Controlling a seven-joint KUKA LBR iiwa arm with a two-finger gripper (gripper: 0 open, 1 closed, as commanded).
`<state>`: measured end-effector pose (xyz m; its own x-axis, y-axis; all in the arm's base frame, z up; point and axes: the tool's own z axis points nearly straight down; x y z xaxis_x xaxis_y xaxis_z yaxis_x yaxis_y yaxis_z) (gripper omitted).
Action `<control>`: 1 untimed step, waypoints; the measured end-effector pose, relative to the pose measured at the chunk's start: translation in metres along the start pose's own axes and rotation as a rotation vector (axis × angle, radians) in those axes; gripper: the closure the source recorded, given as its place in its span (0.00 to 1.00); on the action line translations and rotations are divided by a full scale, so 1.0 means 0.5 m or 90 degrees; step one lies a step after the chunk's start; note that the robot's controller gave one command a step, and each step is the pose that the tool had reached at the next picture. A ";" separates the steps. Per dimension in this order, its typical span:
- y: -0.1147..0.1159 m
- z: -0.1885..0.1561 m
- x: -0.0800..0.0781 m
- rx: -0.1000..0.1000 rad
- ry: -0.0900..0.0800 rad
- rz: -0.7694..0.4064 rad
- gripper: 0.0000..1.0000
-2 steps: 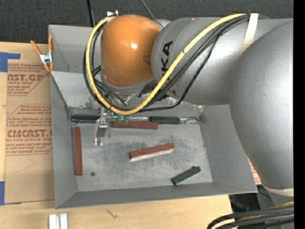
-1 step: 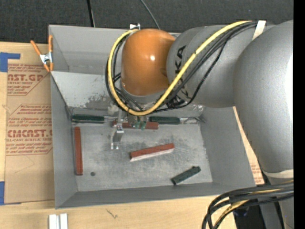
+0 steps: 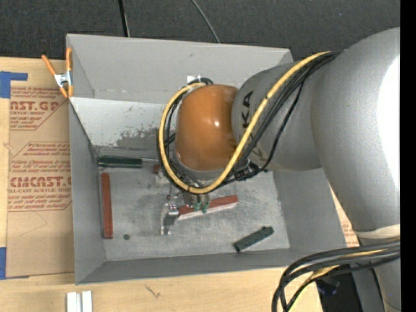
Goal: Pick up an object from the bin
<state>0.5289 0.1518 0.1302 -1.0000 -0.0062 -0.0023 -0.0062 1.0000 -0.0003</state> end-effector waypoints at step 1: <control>-0.022 0.039 0.024 0.000 0.008 0.003 0.00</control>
Offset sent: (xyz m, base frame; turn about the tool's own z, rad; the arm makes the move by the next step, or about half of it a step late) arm 0.0183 -0.0312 -0.0576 -0.3111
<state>0.5172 0.1405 0.1107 -1.0000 -0.0013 0.0098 -0.0013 1.0000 0.0001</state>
